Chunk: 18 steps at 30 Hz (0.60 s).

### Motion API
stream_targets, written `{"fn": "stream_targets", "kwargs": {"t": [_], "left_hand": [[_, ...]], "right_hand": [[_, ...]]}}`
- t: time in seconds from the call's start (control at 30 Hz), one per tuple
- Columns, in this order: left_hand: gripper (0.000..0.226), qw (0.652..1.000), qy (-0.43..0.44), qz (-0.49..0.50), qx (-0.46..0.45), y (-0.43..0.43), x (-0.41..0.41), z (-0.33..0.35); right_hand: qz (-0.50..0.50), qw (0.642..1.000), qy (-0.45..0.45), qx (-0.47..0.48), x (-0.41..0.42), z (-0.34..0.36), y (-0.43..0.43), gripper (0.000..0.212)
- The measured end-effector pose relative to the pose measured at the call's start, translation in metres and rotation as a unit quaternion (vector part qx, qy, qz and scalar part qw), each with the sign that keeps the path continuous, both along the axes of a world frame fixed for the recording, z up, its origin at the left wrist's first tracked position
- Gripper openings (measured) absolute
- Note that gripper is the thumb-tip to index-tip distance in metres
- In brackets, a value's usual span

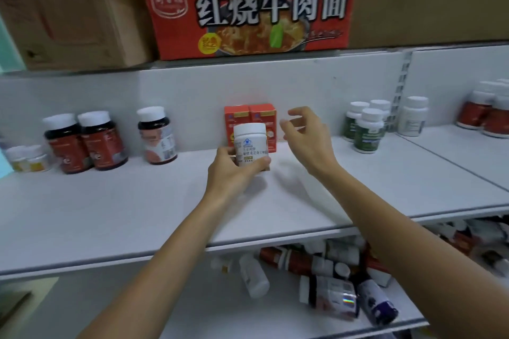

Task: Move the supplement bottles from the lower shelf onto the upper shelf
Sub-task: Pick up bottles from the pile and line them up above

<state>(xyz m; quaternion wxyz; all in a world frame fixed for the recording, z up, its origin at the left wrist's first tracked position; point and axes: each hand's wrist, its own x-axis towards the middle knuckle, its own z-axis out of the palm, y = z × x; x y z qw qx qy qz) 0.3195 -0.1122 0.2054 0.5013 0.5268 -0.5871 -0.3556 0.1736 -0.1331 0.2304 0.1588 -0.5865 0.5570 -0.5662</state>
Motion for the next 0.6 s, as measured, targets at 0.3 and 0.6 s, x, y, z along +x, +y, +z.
{"fn": "stream_targets", "kwargs": {"t": [0.3,0.6], "left_hand": [[0.046,0.988,-0.009,-0.151,-0.024,0.031,-0.14,0.002],[0.028,0.955,0.018,-0.296,-0.028,0.093,-0.327,-0.006]], "right_hand": [[0.071,0.992,-0.082,0.068,-0.138,0.001,0.07,0.033],[0.013,0.989,-0.144,0.038,-0.307,-0.005,0.175,0.023]]}}
